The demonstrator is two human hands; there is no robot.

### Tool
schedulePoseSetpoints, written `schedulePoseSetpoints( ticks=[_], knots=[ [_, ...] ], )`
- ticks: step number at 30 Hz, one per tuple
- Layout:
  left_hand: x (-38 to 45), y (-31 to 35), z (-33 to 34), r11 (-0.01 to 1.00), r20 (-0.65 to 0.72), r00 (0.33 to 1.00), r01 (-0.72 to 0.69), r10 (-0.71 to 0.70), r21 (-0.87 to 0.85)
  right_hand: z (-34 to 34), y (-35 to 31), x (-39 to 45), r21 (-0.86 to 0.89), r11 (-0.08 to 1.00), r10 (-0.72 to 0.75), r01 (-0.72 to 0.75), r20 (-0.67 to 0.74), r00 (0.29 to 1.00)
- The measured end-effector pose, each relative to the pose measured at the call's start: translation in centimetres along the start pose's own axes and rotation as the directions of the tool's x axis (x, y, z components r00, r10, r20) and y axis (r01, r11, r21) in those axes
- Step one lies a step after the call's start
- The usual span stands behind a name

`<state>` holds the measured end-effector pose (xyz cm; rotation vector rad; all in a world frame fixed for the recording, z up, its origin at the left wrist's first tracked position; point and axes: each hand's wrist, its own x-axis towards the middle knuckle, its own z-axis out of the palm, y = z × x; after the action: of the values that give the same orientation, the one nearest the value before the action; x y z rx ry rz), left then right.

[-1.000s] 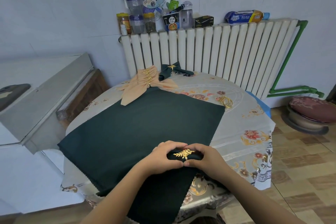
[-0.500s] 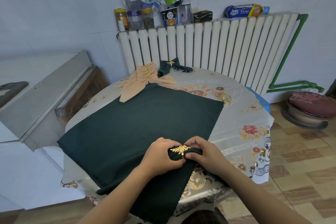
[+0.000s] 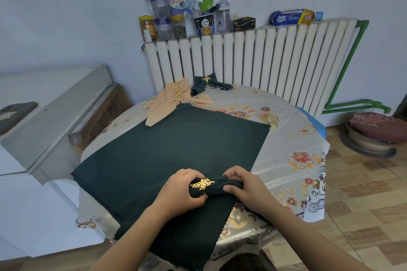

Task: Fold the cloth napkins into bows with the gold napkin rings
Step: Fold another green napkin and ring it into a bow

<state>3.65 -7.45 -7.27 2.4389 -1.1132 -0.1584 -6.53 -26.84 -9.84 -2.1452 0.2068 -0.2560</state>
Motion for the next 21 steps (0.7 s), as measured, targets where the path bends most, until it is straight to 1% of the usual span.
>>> schedulePoseSetpoints(
  ticks=[2,3,5,7,8,10,12,14,18,21],
  knots=[
    [-0.5,-0.1,0.0,0.997,0.0,1.0,-0.014,0.014,0.071,-0.1,-0.1,-0.2,-0.038,0.999,-0.013,0.013,0.016,1.0],
    [-0.8,-0.3,-0.1,0.997,-0.01,1.0,0.007,-0.007,0.074,-0.1,0.0,-0.3,-0.089,0.995,-0.032,0.034,0.028,0.999],
    [-1.7,-0.8,-0.5,0.998,-0.06,0.997,0.04,-0.038,0.04,-0.2,-0.2,-0.5,-0.211,0.971,-0.108,0.114,0.038,0.993],
    [-2.4,-1.1,-0.8,0.999,-0.081,0.996,0.028,-0.024,0.044,-0.1,-0.9,-0.2,-0.327,0.917,-0.23,0.229,0.037,0.972],
    [-3.1,-1.4,-0.9,0.999,-0.085,0.996,0.03,-0.026,0.044,0.4,-1.5,0.1,-0.362,0.889,-0.276,0.28,0.064,0.959],
    [-3.1,-1.2,-0.5,1.0,-0.11,0.994,0.02,-0.018,0.022,0.8,-2.4,1.0,-0.397,0.857,-0.299,0.327,0.134,0.945],
    [-3.1,-0.9,0.0,1.0,-0.155,0.988,0.023,-0.022,0.009,1.3,-3.2,1.9,-0.398,0.849,-0.288,0.347,0.202,0.936],
    [-3.1,-0.7,0.2,0.999,-0.193,0.98,0.052,-0.051,-0.005,1.6,-3.5,2.3,-0.375,0.863,-0.274,0.338,0.215,0.937],
    [-3.1,-0.3,0.4,0.989,-0.226,0.964,0.128,-0.141,-0.072,2.3,-2.8,1.3,-0.277,0.924,-0.242,0.263,0.11,0.964],
    [-3.5,0.2,0.6,0.985,-0.243,0.954,0.164,-0.174,-0.061,3.3,-2.7,0.7,-0.219,0.95,-0.227,0.224,0.015,0.974]
  ],
)
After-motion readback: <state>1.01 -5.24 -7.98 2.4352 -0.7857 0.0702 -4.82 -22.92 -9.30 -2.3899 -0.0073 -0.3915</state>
